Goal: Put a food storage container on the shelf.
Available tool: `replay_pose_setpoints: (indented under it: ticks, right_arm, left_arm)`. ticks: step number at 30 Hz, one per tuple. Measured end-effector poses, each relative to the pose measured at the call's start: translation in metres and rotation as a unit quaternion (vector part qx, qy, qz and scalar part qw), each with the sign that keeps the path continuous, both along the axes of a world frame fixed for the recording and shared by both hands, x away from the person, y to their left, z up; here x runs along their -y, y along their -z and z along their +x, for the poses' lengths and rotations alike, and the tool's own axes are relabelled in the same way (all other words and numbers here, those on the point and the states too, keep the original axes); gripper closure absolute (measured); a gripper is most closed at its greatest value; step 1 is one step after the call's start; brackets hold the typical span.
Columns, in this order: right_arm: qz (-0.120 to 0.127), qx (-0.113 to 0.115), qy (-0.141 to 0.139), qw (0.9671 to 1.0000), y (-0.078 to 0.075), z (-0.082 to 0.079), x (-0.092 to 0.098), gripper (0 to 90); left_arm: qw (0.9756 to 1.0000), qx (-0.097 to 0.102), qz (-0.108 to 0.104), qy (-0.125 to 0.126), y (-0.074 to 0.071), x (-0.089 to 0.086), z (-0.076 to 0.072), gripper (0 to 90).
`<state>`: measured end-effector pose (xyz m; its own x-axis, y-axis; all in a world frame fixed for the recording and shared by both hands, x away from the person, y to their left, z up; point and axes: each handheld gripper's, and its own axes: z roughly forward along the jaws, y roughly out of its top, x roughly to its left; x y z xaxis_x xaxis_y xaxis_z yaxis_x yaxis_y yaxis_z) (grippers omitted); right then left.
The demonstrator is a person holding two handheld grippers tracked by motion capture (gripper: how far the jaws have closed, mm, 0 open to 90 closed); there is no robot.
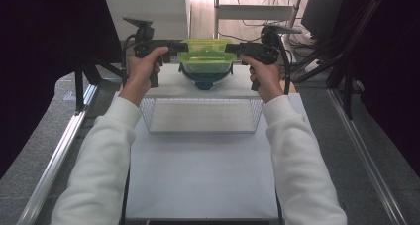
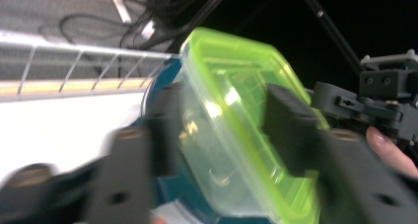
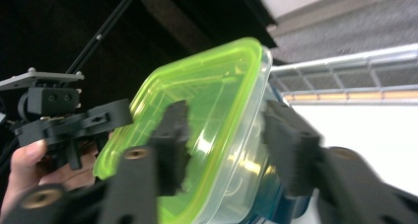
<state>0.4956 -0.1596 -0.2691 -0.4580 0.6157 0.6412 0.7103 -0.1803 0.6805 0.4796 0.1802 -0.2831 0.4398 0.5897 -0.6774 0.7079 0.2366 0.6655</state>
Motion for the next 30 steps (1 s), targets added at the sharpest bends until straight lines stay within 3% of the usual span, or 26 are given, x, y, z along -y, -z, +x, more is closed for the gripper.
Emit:
replay_pose_setpoints:
  ticks: [1,4,6,8,11,13,16,23,25,30]
  right_arm:
    - [0.006,0.008,0.003,0.9999,-0.001,-0.001,0.002,41.5]
    - [0.022,0.042,0.005,0.9989,-0.006,-0.009,0.012,35.9]
    - [0.004,0.066,0.004,0.9978,-0.013,-0.020,0.020,32.7]
    - [-0.022,0.096,0.002,0.9951,-0.019,-0.033,0.029,31.9]
    - [-0.050,0.131,-0.022,0.9900,-0.021,-0.055,0.043,29.9]
    - [-0.070,0.145,-0.035,0.9864,-0.017,-0.069,0.050,28.4]
    - [-0.092,0.156,-0.055,0.9819,-0.005,-0.091,0.058,27.4]
    - [-0.129,0.173,-0.085,0.9727,0.037,-0.142,0.068,24.6]
    - [-0.130,0.178,-0.088,0.9713,0.052,-0.155,0.069,24.4]
    - [-0.147,0.171,-0.102,0.9689,0.096,-0.183,0.074,22.9]
  left_arm:
    - [0.9999,0.007,-0.001,-0.008,-0.002,0.000,-0.002,35.8]
    - [0.9987,0.036,0.022,-0.026,-0.009,-0.004,-0.014,16.7]
    - [0.9969,0.058,0.044,-0.032,-0.015,-0.008,-0.025,13.7]
    - [0.9932,0.083,0.072,-0.037,-0.019,-0.013,-0.041,13.3]
    - [0.9903,0.108,0.083,-0.027,-0.018,-0.019,-0.067,13.2]
    - [0.9887,0.114,0.095,-0.020,-0.012,-0.022,-0.084,13.2]
    - [0.9869,0.114,0.114,0.002,0.003,-0.025,-0.109,13.5]
    - [0.9796,0.121,0.160,0.010,0.048,-0.026,-0.164,15.5]
    - [0.9769,0.117,0.178,0.011,0.068,-0.026,-0.180,16.0]
    - [0.9746,0.105,0.197,0.012,0.112,-0.028,-0.204,17.4]
